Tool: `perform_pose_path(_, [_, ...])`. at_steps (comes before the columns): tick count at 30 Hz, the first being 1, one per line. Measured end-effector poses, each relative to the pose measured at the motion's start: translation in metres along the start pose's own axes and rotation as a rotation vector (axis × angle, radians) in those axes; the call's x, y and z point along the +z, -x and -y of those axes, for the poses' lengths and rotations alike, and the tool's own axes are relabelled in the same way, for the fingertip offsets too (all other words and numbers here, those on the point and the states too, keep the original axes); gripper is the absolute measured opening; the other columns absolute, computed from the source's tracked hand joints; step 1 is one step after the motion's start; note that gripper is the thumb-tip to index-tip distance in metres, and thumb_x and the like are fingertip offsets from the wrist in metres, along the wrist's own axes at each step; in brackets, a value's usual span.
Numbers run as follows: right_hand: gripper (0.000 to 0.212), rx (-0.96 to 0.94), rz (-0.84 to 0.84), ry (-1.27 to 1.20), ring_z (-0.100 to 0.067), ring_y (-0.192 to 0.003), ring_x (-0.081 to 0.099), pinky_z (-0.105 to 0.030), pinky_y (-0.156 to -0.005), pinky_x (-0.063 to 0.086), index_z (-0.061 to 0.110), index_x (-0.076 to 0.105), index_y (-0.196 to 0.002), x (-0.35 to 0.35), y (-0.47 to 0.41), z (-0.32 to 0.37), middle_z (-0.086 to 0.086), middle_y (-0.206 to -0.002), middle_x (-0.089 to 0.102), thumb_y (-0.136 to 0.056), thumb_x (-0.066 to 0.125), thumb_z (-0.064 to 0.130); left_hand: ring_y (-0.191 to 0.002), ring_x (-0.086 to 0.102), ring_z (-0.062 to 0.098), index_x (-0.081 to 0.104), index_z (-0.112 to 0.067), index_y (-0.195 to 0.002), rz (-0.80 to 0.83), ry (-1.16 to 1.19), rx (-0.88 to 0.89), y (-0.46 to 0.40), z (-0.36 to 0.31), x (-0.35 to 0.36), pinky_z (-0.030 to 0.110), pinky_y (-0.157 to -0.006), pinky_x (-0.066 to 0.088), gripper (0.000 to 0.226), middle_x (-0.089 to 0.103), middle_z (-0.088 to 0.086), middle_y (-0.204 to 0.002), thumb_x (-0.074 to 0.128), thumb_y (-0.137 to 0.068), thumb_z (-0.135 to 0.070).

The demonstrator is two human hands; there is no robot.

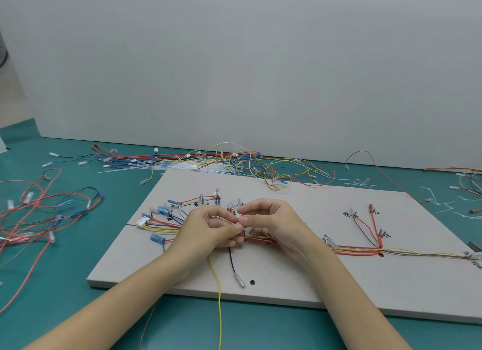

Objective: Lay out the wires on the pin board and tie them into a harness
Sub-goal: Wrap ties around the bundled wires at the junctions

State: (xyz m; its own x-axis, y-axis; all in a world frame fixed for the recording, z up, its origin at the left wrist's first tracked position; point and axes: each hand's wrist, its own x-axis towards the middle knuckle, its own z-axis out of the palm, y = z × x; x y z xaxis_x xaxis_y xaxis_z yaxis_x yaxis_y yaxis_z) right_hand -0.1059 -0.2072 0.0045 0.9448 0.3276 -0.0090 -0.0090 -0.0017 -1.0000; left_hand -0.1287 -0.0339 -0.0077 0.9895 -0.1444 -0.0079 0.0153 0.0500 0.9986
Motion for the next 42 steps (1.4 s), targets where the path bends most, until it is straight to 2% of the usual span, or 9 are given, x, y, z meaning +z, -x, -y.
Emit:
perform_pose_path(4, [0.012,-0.002,0.006,-0.005,-0.015,-0.08,0.07,-0.025,-0.07,0.051,0.021,0.079,-0.085,0.0019,0.0011,0.0007,-0.004,-0.091,0.075,-0.081,0.074,0.01,-0.073,0.074,0.031,0.064,-0.002,-0.086,0.002,0.003,-0.001,-0.0002,-0.001,-0.001,0.023,-0.06,0.058,0.011,0.073,0.022,-0.076,0.073,-0.082,-0.001])
perform_pose_path(16, [0.018,-0.006,-0.04,-0.021,-0.021,-0.074,0.067,-0.032,-0.07,0.051,0.018,0.076,-0.083,0.0033,0.0017,0.0016,-0.011,-0.082,0.072,-0.08,0.072,0.0,-0.074,0.075,0.027,0.068,-0.002,-0.089,0.002,0.017,-0.042,0.0002,-0.0037,0.001,0.021,-0.058,0.058,0.01,0.075,0.018,-0.081,0.073,-0.083,-0.009])
perform_pose_path(26, [0.025,-0.037,0.002,0.012,-0.016,-0.074,0.064,-0.026,-0.064,0.05,0.021,0.076,-0.079,0.0047,0.002,0.0036,-0.011,-0.086,0.066,-0.083,0.067,-0.002,-0.072,0.074,0.026,0.073,0.0,-0.088,-0.004,0.037,-0.098,0.0014,-0.0065,0.0004,0.018,-0.055,0.056,0.012,0.075,0.017,-0.082,0.074,-0.083,-0.011])
perform_pose_path(33, [0.03,-0.062,-0.042,0.014,-0.012,-0.065,0.061,-0.021,-0.055,0.048,0.021,0.076,-0.072,0.0055,0.0021,0.0044,-0.002,-0.073,0.068,-0.082,0.067,-0.006,-0.074,0.075,0.024,0.074,-0.001,-0.091,0.015,0.018,-0.119,-0.0002,-0.0077,-0.0001,0.017,-0.056,0.055,0.012,0.075,0.016,-0.082,0.074,-0.083,-0.01])
perform_pose_path(42, [0.024,-0.103,-0.058,0.06,-0.01,-0.06,0.056,-0.019,-0.052,0.046,0.014,0.07,-0.08,0.0061,0.0011,0.005,0.0,-0.068,0.066,-0.084,0.063,-0.009,-0.075,0.075,0.024,0.075,-0.007,-0.084,0.051,-0.044,-0.091,-0.0013,-0.0055,-0.0009,0.019,-0.055,0.056,0.002,0.075,0.016,-0.083,0.073,-0.084,-0.007])
